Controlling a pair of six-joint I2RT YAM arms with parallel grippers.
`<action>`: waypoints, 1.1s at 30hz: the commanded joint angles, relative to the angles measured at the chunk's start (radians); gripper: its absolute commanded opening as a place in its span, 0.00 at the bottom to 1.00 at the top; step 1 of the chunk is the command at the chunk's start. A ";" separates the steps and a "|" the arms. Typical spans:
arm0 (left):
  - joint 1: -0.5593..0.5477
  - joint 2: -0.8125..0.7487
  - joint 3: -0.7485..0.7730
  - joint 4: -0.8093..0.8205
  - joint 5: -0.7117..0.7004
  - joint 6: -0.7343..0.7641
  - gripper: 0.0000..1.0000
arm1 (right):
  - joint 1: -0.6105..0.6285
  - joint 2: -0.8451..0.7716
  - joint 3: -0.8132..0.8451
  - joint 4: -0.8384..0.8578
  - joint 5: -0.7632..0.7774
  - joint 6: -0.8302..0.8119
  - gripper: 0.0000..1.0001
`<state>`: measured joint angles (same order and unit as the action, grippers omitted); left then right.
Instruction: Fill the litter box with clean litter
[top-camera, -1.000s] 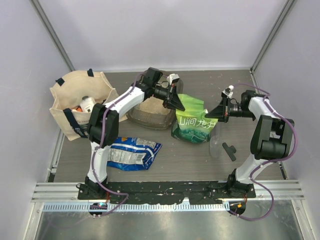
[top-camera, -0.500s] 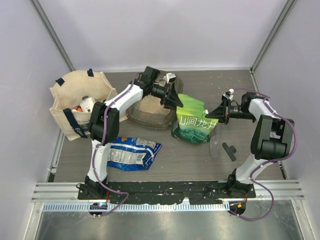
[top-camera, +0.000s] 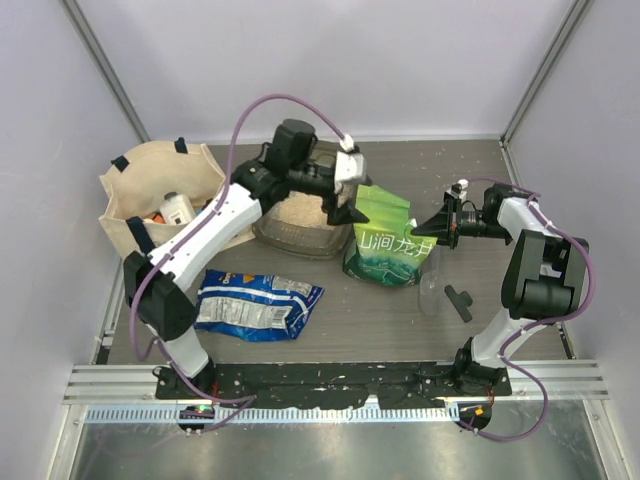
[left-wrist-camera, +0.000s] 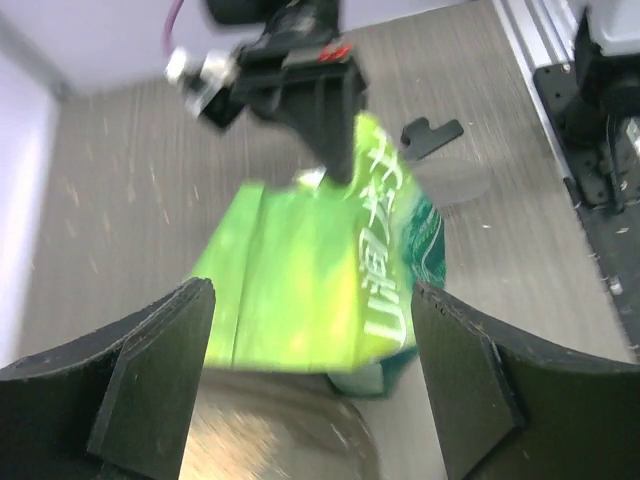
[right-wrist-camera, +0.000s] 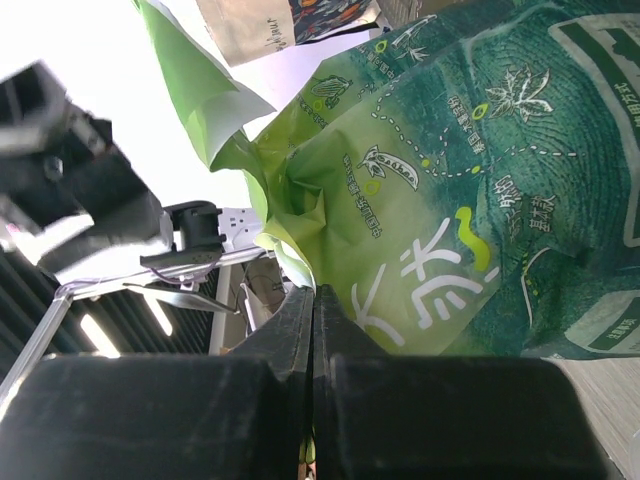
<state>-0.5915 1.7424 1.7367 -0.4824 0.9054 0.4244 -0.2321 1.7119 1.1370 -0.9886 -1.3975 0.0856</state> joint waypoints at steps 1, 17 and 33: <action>-0.088 0.043 -0.016 -0.118 -0.063 0.614 0.84 | -0.009 -0.052 0.029 -0.048 -0.138 0.059 0.01; -0.168 0.310 0.261 -0.412 -0.069 0.856 0.72 | -0.004 -0.064 0.030 -0.018 -0.138 0.100 0.01; -0.143 0.362 0.250 -0.284 -0.056 0.373 0.57 | -0.006 -0.064 0.044 0.002 -0.138 0.124 0.01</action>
<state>-0.7502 2.0712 1.9675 -0.7647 0.8417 0.9367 -0.2314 1.7119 1.1408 -0.9379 -1.3888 0.1532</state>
